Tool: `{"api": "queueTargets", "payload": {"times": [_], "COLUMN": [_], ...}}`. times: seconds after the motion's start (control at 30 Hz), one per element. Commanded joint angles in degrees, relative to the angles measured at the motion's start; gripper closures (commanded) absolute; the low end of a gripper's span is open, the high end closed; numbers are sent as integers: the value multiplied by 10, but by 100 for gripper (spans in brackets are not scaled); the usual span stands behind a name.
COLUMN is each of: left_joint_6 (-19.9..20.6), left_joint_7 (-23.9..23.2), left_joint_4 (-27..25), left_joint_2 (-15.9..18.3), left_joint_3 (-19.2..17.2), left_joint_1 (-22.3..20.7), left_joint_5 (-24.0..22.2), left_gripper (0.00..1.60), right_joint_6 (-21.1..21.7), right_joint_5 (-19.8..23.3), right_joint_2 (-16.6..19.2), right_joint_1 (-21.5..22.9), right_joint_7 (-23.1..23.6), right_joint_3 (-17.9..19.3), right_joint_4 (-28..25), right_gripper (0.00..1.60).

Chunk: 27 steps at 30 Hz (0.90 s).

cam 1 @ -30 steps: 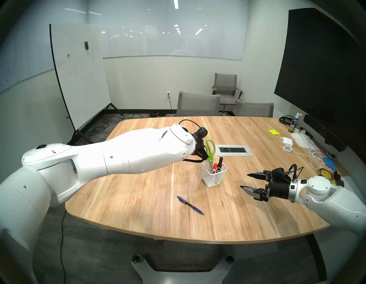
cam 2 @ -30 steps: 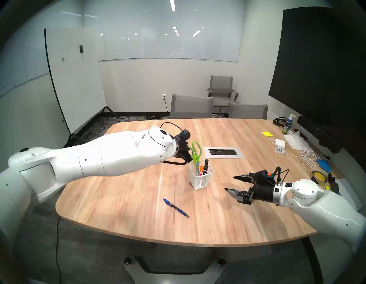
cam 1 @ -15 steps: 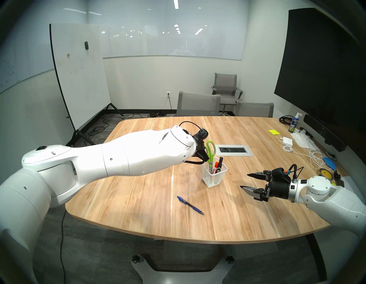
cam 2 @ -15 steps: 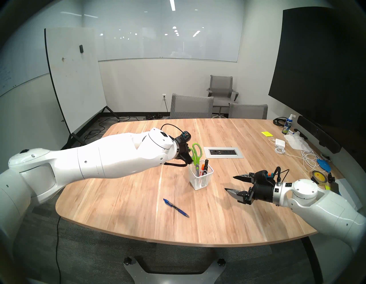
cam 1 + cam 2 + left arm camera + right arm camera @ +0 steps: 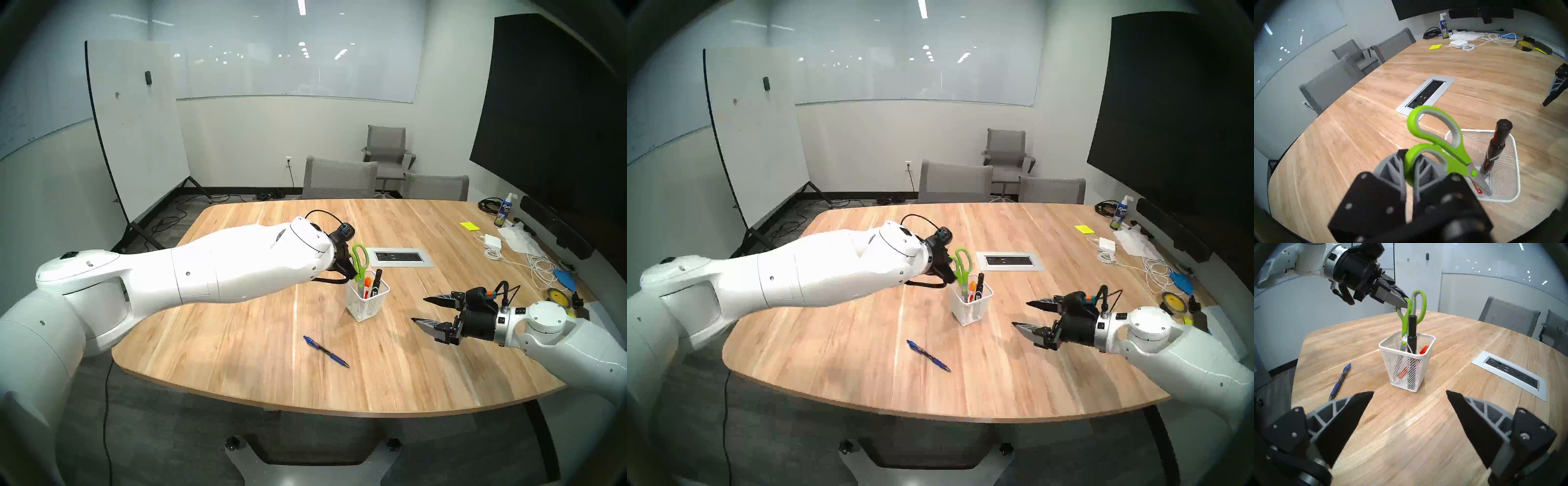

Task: Place the pen, the marker, and the scissors into the pen holder

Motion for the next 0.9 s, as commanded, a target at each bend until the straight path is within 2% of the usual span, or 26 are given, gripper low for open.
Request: {"api": "queueTargets", "payload": {"times": [0.0, 0.2, 0.23, 0.3, 0.4, 0.87], "left_joint_6": [-4, -5, -5, -5, -4, -6], "left_joint_7": [-4, -4, -4, -2, 0, 8], "left_joint_4": [3, 5, 5, 4, 0, -17], "left_joint_2": [-5, -6, -6, -5, -2, 8], "left_joint_3": [-6, -8, -8, -9, -10, -11], "left_joint_1": [-8, -5, -5, -5, -6, -6], "left_joint_5": [0, -7, -7, -9, -12, -23], "left_gripper": [160, 160, 149, 113, 90, 81], "right_joint_6": [-4, -4, -4, -4, -4, -4], "right_joint_5": [3, 3, 3, 2, 2, 2], "right_joint_2": [1, 1, 1, 1, 1, 1], "right_joint_1": [6, 6, 6, 6, 6, 6], "right_joint_7": [-1, -1, -1, -1, -1, -1], "right_joint_3": [7, 7, 7, 7, 7, 7], "right_joint_4": [-4, -4, -4, -4, -4, -4], "right_gripper": [0, 0, 0, 0, 0, 0]}}
